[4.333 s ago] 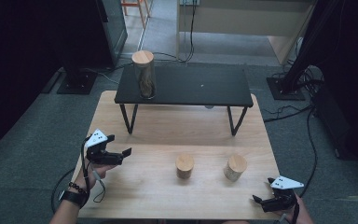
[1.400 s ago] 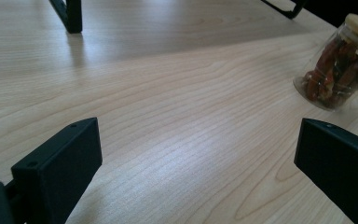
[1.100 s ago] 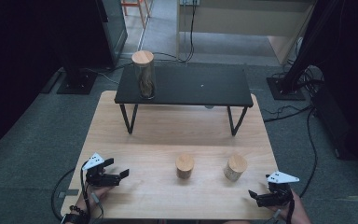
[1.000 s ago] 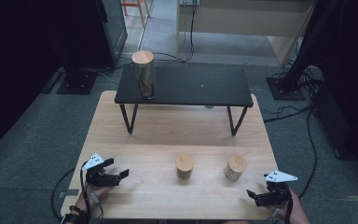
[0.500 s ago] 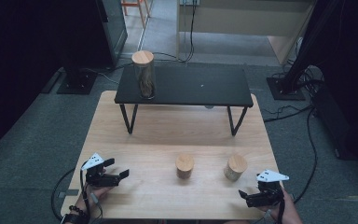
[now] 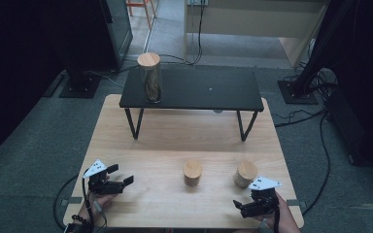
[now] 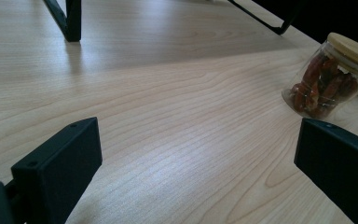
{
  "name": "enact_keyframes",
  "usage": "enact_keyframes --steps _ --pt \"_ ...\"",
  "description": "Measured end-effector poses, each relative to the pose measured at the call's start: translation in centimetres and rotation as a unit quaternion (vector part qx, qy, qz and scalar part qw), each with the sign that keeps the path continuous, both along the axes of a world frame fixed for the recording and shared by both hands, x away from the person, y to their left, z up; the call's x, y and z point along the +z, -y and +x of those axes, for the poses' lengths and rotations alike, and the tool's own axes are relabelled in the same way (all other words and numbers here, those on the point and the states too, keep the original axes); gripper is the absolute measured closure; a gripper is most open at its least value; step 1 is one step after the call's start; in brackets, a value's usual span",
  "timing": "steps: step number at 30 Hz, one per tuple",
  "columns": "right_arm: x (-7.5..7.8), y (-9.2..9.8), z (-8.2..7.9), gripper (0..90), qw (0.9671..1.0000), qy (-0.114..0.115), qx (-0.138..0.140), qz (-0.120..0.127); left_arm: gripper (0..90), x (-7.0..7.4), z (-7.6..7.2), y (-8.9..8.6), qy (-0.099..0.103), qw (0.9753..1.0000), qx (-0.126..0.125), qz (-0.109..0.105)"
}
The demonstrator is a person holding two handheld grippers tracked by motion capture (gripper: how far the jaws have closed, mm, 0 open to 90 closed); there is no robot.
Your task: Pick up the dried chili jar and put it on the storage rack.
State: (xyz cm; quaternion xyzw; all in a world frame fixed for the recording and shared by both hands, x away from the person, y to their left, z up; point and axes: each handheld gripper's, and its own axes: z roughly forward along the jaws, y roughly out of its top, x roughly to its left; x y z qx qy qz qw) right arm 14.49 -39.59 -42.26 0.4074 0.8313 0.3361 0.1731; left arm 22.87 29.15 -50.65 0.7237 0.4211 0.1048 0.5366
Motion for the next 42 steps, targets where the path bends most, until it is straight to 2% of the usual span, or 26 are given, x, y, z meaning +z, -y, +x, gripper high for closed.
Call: enact_keyframes --steps 5,9,16,19,22,27,31,42 --pt "0.0 -1.5 0.6 0.0 0.9999 0.001 0.014 0.008 0.8 0.0 -0.1 0.1 0.003 1.0 0.0 0.003" --pt "0.0 -2.9 1.0 0.0 0.9997 0.002 0.024 0.002 0.8 -0.1 -0.2 0.0 0.006 1.0 0.0 0.0" --pt "0.0 -4.6 1.5 0.0 0.9994 -0.001 0.034 0.004 0.9 -0.3 -0.3 -0.2 0.009 0.9999 0.0 -0.008" --pt "-0.1 -4.9 1.8 0.0 0.9989 -0.001 0.046 0.013 0.9 -0.3 -0.3 -0.1 0.009 0.9999 0.001 -0.007" --pt "-0.1 -5.7 2.1 0.0 0.9987 -0.001 0.05 0.005 0.9 -0.2 -0.4 0.0 0.009 0.9999 0.002 -0.005" --pt "-0.2 -6.8 2.8 0.0 0.9983 -0.006 0.058 0.004 0.9 -0.3 -0.4 -0.1 0.009 0.9999 0.003 -0.006" --pt "-0.5 -7.1 3.3 0.0 0.9974 -0.012 0.068 0.018 2.2 -0.3 -0.3 -0.1 0.007 0.9999 0.001 -0.008" --pt "-1.6 -8.6 4.8 0.0 0.9978 -0.022 0.057 0.027 2.2 -0.2 -0.3 -0.1 0.005 1.0 0.001 -0.007"
